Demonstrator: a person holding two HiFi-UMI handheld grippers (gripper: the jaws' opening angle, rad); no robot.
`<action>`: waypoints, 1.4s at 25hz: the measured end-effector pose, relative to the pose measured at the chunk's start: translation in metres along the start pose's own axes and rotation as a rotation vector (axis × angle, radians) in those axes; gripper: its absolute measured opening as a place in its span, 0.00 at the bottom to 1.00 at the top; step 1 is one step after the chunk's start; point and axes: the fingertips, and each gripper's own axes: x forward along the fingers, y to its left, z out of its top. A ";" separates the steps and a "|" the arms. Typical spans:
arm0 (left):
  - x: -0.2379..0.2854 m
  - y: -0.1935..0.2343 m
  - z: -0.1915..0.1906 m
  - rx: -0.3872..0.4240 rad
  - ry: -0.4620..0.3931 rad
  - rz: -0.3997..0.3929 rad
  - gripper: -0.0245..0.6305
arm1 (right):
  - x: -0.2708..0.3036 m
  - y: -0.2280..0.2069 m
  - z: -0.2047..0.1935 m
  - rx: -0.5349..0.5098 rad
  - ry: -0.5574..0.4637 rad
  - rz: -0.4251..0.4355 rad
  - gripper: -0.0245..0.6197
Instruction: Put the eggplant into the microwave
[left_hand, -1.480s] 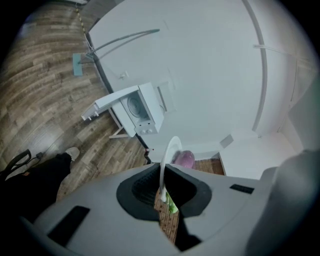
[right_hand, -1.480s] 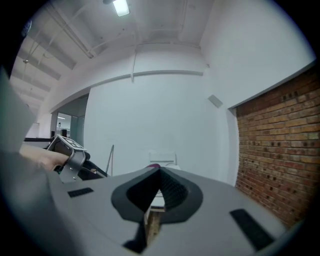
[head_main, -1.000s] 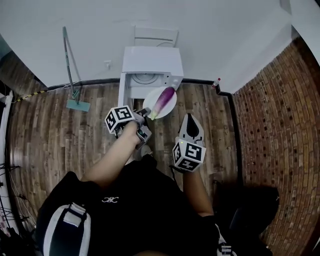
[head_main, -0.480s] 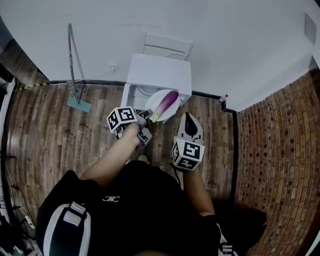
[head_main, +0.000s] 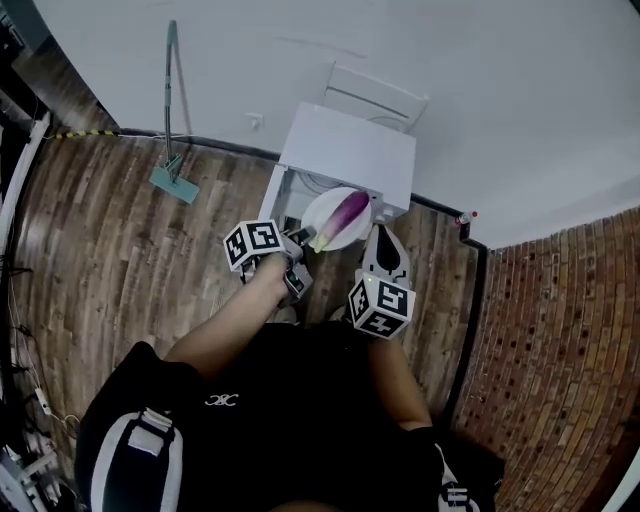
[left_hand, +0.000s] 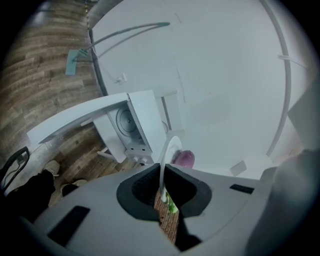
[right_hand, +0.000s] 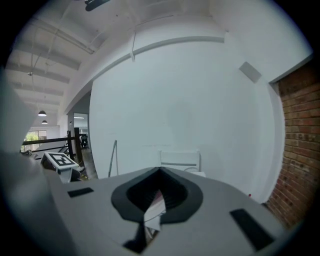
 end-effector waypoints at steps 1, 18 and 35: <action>-0.001 0.004 0.004 -0.005 -0.011 0.007 0.07 | 0.006 0.003 -0.001 -0.009 0.009 0.014 0.05; 0.033 0.024 0.017 -0.170 -0.321 0.087 0.07 | 0.129 -0.003 0.006 -0.086 0.080 0.361 0.05; 0.084 0.151 -0.016 -0.313 -0.557 0.163 0.07 | 0.159 -0.007 -0.120 -0.196 0.113 0.628 0.05</action>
